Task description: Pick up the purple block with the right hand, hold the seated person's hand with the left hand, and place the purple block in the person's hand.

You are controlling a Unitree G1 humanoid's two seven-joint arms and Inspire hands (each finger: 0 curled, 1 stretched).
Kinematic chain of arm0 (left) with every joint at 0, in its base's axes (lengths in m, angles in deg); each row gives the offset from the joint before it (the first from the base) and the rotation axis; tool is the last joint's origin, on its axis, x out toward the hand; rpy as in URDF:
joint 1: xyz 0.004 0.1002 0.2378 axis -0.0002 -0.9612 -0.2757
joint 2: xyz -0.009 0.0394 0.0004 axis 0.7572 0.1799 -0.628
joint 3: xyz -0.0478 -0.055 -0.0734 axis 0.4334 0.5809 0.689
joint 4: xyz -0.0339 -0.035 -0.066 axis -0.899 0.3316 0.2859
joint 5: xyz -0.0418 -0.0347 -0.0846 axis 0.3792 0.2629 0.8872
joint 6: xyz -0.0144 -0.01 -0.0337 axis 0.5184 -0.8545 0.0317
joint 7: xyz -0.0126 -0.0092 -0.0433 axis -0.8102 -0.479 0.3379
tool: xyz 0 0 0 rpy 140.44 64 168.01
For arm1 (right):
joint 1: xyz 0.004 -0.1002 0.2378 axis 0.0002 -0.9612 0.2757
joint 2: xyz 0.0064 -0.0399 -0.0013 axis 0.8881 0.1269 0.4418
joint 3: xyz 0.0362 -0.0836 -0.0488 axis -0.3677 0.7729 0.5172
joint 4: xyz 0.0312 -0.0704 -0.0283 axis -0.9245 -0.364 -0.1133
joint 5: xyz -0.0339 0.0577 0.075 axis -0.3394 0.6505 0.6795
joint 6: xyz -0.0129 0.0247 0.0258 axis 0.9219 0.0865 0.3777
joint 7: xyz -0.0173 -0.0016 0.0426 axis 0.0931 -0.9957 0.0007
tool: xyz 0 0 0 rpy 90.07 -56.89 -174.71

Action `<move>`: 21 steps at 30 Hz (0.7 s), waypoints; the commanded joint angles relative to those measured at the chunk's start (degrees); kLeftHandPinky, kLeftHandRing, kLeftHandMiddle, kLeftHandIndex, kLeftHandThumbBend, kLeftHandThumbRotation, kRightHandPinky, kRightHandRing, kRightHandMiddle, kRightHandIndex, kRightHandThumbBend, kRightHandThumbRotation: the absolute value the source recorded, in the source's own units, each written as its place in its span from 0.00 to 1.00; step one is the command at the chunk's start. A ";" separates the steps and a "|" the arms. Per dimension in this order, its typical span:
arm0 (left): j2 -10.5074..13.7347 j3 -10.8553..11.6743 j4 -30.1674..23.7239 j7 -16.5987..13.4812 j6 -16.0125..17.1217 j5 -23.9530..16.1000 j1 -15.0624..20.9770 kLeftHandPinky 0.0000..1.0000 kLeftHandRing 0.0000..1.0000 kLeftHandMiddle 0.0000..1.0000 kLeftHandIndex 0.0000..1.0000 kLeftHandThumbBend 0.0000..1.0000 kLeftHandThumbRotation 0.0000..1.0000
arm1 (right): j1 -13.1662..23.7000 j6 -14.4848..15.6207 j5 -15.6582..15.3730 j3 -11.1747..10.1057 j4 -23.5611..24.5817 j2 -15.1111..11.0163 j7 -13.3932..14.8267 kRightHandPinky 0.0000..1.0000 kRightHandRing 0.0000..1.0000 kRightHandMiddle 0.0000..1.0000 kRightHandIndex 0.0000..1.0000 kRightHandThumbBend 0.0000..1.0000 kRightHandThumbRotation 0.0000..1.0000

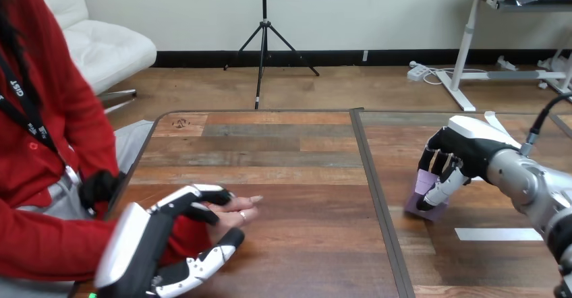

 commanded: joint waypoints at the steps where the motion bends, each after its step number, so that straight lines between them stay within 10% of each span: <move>1: 3.40 2.55 -14.43 -2.22 -4.21 -4.66 1.09 0.73 0.73 0.75 0.72 0.70 0.47 | 1.79 -2.39 3.14 -3.38 6.87 -4.95 -0.28 0.41 0.46 0.50 0.50 0.71 0.00; 21: 10.42 1.95 -19.16 -5.68 -11.71 -14.88 3.22 0.74 0.76 0.79 0.79 0.86 0.40 | -1.48 -3.21 4.49 -5.55 12.70 -8.28 -0.76 0.43 0.48 0.52 0.51 0.70 0.00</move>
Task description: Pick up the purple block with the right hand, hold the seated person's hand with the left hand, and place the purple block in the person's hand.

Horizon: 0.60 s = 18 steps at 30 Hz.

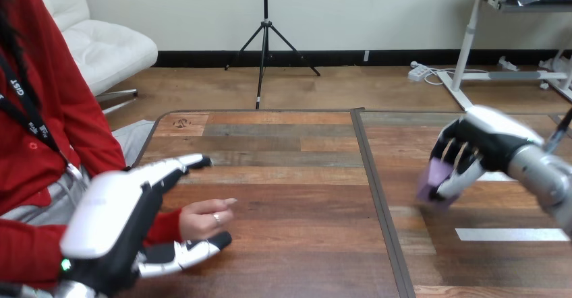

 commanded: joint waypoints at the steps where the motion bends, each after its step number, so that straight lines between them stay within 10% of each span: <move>1: 3.05 -0.61 -3.92 -2.07 -2.04 -1.78 4.28 0.74 0.76 0.79 0.79 0.87 0.40 | 2.68 -0.71 1.88 -2.71 5.32 -3.41 0.46 0.43 0.48 0.52 0.52 0.70 0.00; 18: 7.50 -4.41 -2.18 -2.17 -8.09 -3.30 7.31 0.69 0.73 0.77 0.77 0.97 0.30 | 1.50 -0.53 3.89 -4.41 7.45 -4.69 -0.99 0.45 0.49 0.53 0.52 0.70 0.00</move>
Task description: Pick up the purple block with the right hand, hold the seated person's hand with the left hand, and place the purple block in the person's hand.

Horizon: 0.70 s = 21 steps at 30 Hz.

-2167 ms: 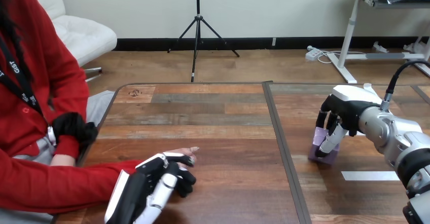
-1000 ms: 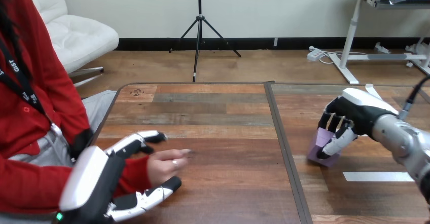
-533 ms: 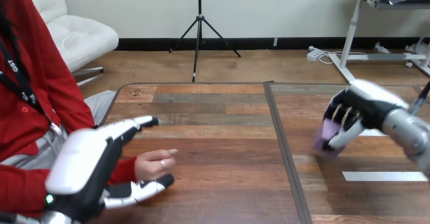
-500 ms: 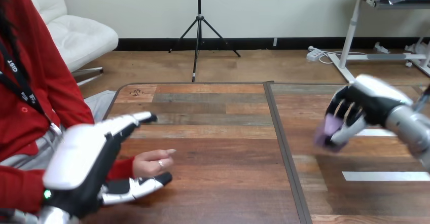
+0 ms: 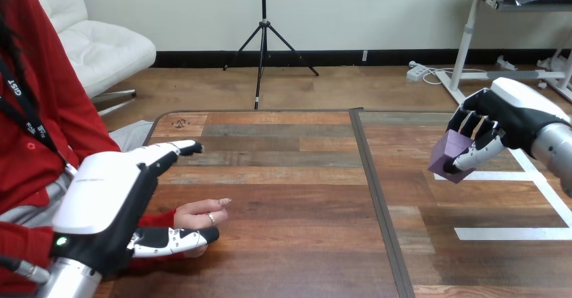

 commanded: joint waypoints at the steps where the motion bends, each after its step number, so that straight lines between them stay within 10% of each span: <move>1: 2.27 -2.40 0.50 -1.46 -0.70 -0.62 4.28 0.69 0.73 0.77 0.77 0.97 0.29 | 1.58 -0.62 1.15 -1.26 2.61 -0.78 -0.52 0.45 0.50 0.54 0.52 0.70 0.00; 21: 7.17 -8.02 6.71 -1.96 -5.05 -4.17 9.11 0.68 0.72 0.74 0.74 0.99 0.26 | 1.53 -0.74 1.93 -1.72 2.40 -0.97 -0.28 0.50 0.53 0.56 0.53 0.71 0.00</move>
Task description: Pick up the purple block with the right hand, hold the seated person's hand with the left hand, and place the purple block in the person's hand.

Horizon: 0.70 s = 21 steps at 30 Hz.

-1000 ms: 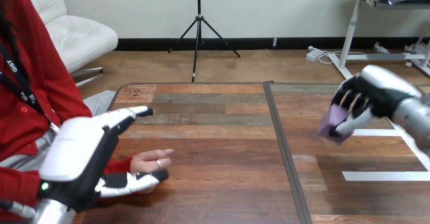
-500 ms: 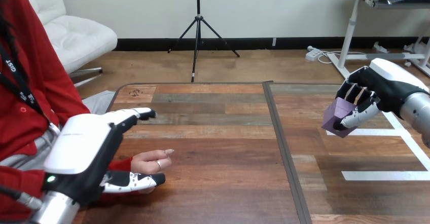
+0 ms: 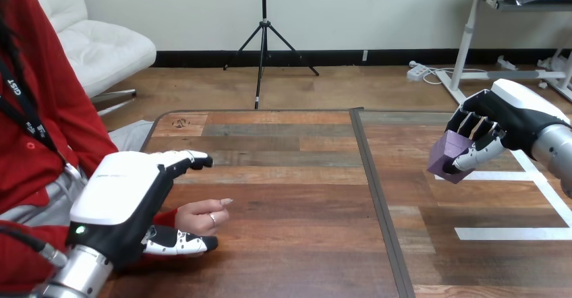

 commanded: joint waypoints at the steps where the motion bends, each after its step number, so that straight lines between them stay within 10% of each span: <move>1: 2.92 -1.86 1.57 -0.77 -1.26 -1.14 4.48 0.68 0.72 0.75 0.75 0.99 0.27 | 1.88 -0.56 0.89 -1.41 2.27 -0.83 0.47 0.50 0.53 0.57 0.53 0.71 0.00; 21: 6.41 -6.44 4.23 5.55 -8.43 -0.54 7.54 0.69 0.72 0.74 0.74 1.00 0.18 | 1.89 -0.38 0.10 -0.75 2.09 -0.65 1.28 0.49 0.52 0.55 0.53 0.71 0.00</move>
